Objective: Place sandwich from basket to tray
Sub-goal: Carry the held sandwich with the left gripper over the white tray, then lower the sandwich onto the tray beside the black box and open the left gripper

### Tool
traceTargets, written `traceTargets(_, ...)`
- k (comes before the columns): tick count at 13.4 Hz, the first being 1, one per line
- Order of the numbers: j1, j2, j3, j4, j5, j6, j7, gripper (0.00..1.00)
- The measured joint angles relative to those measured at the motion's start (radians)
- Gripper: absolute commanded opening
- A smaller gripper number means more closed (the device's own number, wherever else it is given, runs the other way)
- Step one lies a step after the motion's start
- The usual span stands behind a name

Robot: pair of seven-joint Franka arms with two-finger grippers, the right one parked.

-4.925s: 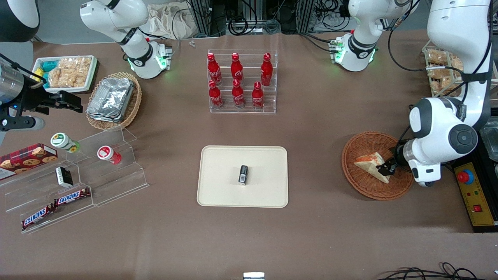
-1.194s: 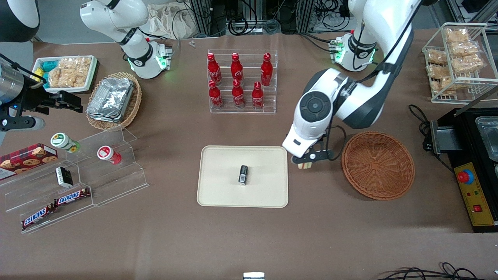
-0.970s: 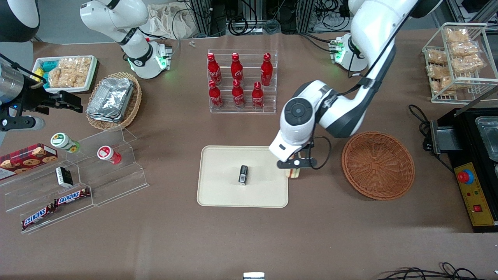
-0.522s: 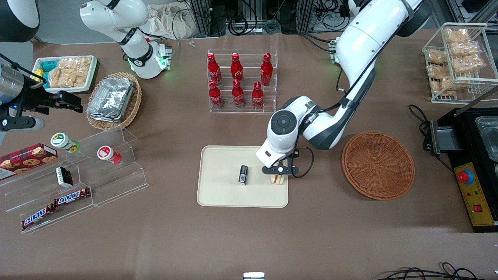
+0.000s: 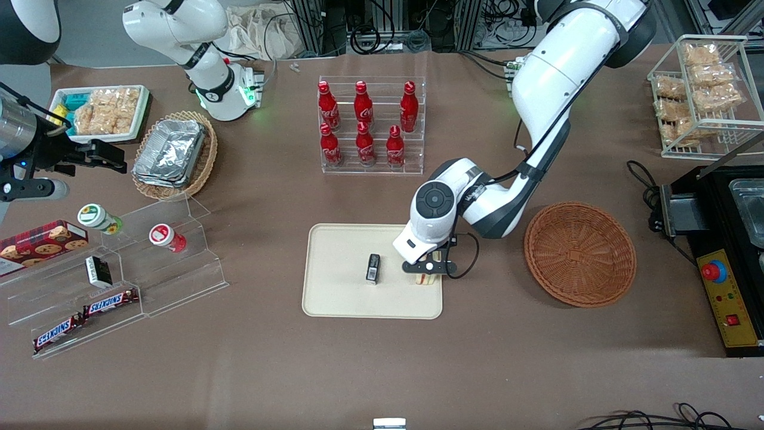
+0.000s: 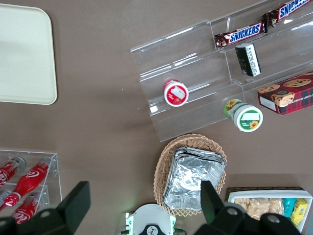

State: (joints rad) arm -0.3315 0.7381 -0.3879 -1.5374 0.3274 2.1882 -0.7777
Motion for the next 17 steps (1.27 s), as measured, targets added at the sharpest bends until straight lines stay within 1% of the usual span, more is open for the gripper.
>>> traceTargets(4, -0.001, 0.017, 0.000, 0.000, 0.000, 0.000, -0.062, 0.99)
traceTargets(11, 0.002, 0.012, 0.000, 0.024, -0.007, -0.004, -0.076, 0.99)
traceTargets(13, 0.004, -0.002, 0.000, 0.054, -0.059, -0.066, -0.078, 0.99)
traceTargets(15, 0.013, -0.016, 0.000, 0.124, -0.124, -0.212, -0.073, 0.99)
traceTargets(17, 0.039, -0.042, 0.001, 0.198, -0.185, -0.378, -0.033, 0.99)
